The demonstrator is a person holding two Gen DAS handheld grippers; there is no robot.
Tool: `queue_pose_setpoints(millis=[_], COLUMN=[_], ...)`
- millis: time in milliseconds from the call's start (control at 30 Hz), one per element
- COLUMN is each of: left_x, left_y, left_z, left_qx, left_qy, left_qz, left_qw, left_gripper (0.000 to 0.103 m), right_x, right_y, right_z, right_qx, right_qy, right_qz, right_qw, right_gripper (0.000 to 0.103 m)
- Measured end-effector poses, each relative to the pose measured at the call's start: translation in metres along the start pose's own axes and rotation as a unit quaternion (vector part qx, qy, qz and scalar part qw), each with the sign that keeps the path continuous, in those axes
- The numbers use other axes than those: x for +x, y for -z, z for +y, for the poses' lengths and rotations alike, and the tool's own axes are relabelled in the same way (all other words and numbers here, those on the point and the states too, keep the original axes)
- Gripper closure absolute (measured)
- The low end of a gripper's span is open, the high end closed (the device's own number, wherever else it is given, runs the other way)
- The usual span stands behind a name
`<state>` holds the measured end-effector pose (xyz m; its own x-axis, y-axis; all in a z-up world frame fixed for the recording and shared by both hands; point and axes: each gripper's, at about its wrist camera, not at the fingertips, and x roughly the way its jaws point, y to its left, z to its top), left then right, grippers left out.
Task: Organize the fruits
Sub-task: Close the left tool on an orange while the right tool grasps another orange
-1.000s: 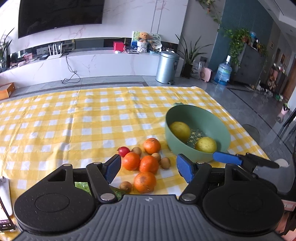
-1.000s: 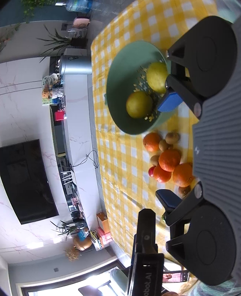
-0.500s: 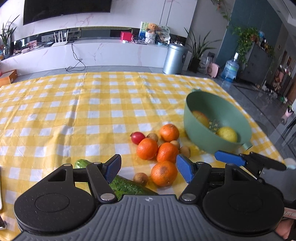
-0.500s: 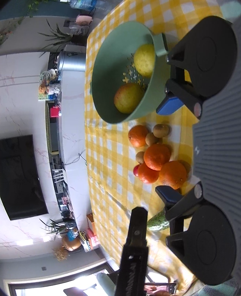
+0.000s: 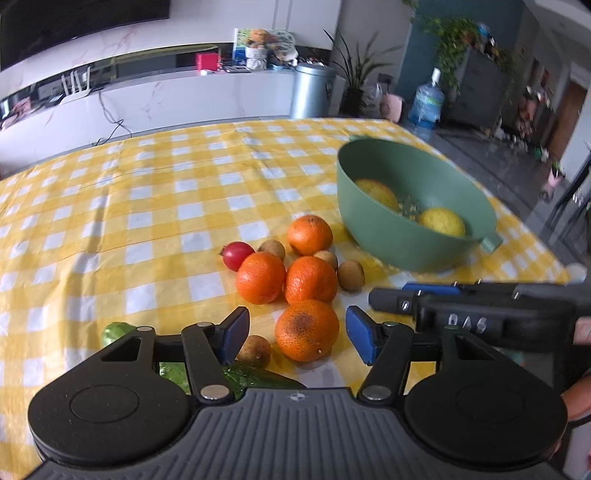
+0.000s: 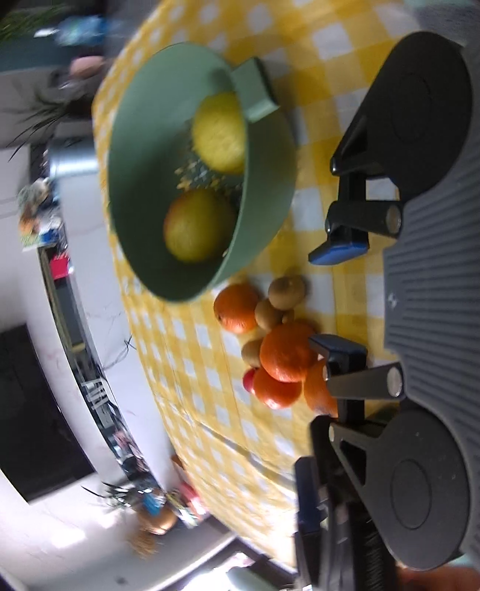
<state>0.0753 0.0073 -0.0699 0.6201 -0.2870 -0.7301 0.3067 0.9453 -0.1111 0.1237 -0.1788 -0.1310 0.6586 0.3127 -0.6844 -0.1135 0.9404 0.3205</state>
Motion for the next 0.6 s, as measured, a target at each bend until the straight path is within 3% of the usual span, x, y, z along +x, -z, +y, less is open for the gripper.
queue_pose_setpoints(millis=[433,600], left_x=[0.025,0.03], left_y=[0.007,0.009], left_z=[-0.015,-0.022], left_qx=[0.042,0.059], left_qy=[-0.019,-0.03], left_qz=[0.02,0.02], left_qw=[0.9987,0.9976], left_gripper=[0.034,0.048], right_x=[0.007,0.007], right_y=[-0.002,-0.001], right_z=[-0.002,0.005], right_qx=[0.002,-0.02], right_qy=[-0.02,-0.029], right_qz=[-0.002,-0.012], right_qw=[1.0,0.999], right_gripper=[0.066,0.066])
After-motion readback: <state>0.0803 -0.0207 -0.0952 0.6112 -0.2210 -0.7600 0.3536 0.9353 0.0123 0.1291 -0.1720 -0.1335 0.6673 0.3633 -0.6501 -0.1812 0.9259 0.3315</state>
